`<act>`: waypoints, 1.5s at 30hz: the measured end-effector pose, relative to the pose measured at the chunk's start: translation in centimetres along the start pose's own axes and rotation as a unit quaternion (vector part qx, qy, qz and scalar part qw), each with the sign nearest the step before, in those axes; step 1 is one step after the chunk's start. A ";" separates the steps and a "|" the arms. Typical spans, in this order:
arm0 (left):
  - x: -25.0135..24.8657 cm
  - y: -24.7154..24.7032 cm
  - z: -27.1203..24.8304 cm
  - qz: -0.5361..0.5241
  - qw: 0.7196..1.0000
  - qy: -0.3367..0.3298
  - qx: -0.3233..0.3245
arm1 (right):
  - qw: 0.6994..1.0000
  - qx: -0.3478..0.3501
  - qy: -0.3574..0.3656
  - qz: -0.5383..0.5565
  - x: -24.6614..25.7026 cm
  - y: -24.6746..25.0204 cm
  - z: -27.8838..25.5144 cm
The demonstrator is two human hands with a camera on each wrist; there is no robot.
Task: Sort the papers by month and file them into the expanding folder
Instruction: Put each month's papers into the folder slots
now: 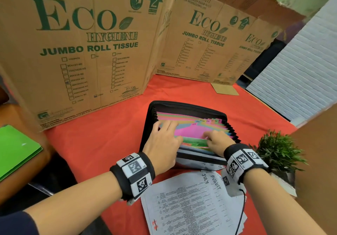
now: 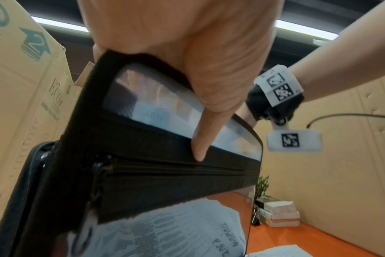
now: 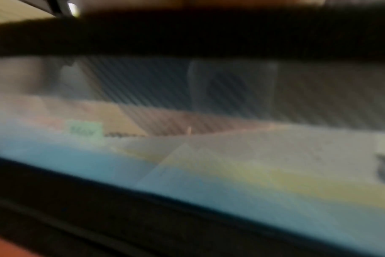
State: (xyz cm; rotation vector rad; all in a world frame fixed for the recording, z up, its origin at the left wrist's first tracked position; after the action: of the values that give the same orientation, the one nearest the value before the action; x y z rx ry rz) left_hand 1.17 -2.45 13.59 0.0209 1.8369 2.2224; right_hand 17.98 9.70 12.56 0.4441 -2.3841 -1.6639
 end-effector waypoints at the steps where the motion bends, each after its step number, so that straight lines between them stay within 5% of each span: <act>1: 0.0 0.1 0.1 0.007 1.000 0.001 0.007 | 0.999 -0.010 -0.003 0.030 -0.2 -0.2 -0.1; 5: 0.1 -0.6 0.6 0.030 0.999 0.005 0.039 | 0.993 -0.078 0.012 0.088 -0.7 -0.4 -0.3; 14: 0.1 -0.6 0.7 0.010 0.999 0.024 0.025 | 0.992 -0.095 0.051 0.068 -0.7 0.3 -0.7; 17: 0.2 -0.3 0.8 0.011 0.999 0.038 0.015 | 0.975 -0.192 0.024 0.109 -1.8 1.8 -1.8; 19: 0.3 -0.3 0.9 0.024 0.999 0.037 0.019 | 0.928 -0.324 -0.035 0.181 -3.9 2.9 -3.8; 22: 0.5 -0.4 1.3 0.033 0.999 0.030 0.019 | 0.795 -0.481 -0.208 0.306 -8.3 0.6 -8.3; 24: 0.6 -0.4 1.6 0.028 0.999 0.033 0.014 | 0.704 -0.513 -0.327 0.366 -10.3 -3.9 -10.9; 26: 0.7 -0.5 1.8 0.027 0.999 0.032 0.013 | 0.671 -0.476 -0.419 0.384 -11.0 -9.4 -12.7; 30: 0.7 -0.8 1.9 0.024 0.999 0.018 0.013 | 0.784 -0.108 -0.500 0.352 -10.4 -22.0 -13.9; 32: 0.7 -0.9 1.9 0.015 1.000 0.015 0.014 | 0.814 0.005 -0.493 0.308 -9.9 -25.8 -14.7; 38: 0.6 -1.1 1.4 0.019 1.000 0.014 -0.004 | 0.835 -0.010 -0.425 0.350 -9.6 -28.0 -15.4; 43: 0.7 -1.2 1.5 0.027 1.000 0.013 0.001 | 0.849 -0.145 -0.346 0.372 -9.0 -25.6 -15.9; 45: 0.7 -1.1 1.5 0.030 0.999 0.012 0.002 | 0.877 -0.164 -0.307 0.331 -8.6 -24.2 -16.3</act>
State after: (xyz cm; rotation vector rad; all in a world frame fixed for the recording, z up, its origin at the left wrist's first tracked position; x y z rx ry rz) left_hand 1.01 -0.66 12.72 0.0495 1.8780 2.2681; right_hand 34.53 -9.29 -4.46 -0.9859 -2.1166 -1.9448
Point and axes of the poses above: each hand's wrist, its own z-axis towards the middle knuckle, its own y-axis out of the back of the hand, x = y × z, the point moved 5 cm from there along z, towards the middle knuckle, and after that the axes turned 2 degrees about -z, right-handed, at the moved point
